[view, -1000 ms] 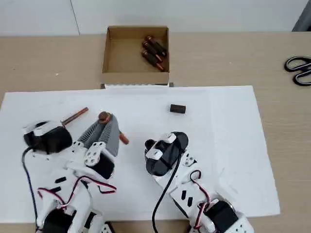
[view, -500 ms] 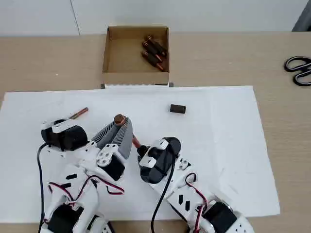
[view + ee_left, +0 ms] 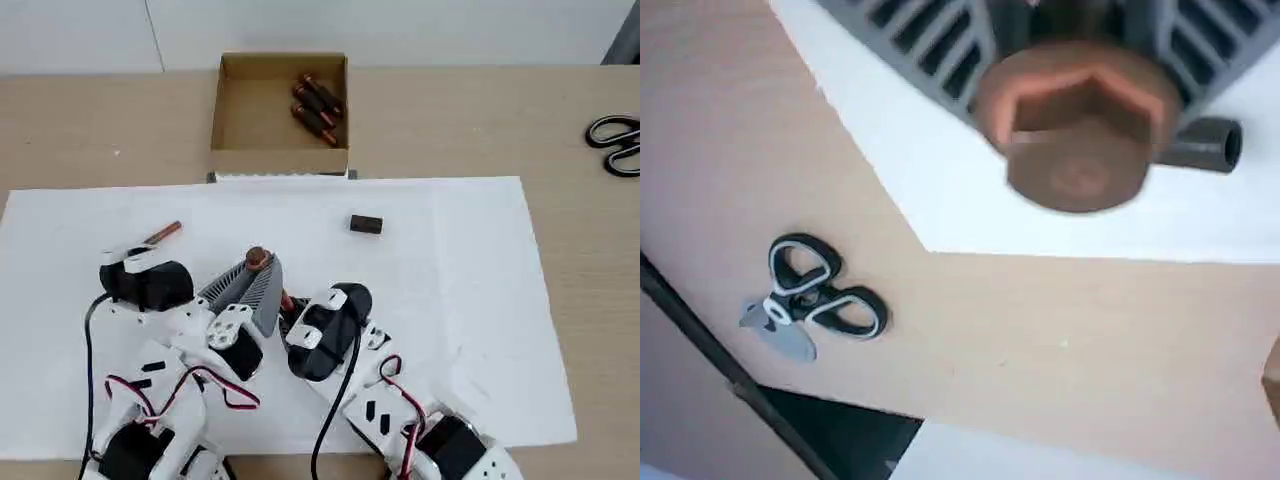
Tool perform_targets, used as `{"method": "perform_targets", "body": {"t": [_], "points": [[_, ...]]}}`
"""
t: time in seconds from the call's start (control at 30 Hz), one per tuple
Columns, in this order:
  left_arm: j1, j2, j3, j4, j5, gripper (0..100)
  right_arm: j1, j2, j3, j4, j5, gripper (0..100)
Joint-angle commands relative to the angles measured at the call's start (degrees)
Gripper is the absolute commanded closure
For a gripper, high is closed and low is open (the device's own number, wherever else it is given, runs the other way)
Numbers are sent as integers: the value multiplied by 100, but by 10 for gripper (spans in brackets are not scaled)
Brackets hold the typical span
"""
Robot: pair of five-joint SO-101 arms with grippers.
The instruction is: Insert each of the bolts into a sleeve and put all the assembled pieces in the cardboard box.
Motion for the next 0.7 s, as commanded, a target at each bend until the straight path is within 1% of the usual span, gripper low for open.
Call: {"method": "perform_targets", "body": {"t": [0.0, 0.13, 0.3, 0.4, 0.5, 0.67], "points": [[0, -9, -22, 255, 35, 994, -4, -40, -79, -189, 53, 995], [88, -9, -22, 580, 26, 994, -4, -57, -79, -198, 343, 995], [800, -18, -31, 941, -510, 994, -4, -57, -79, -330, 475, 995], [1073, 9, -22, 1090, -756, 994, 4, -57, -79, -444, 484, 995], [1204, 9, -13, 1345, -941, 994, 4, -57, -79, -418, 484, 995], [1187, 9, 31, 1407, -1152, 994, 22, -57, -44, -418, 484, 995]]}}
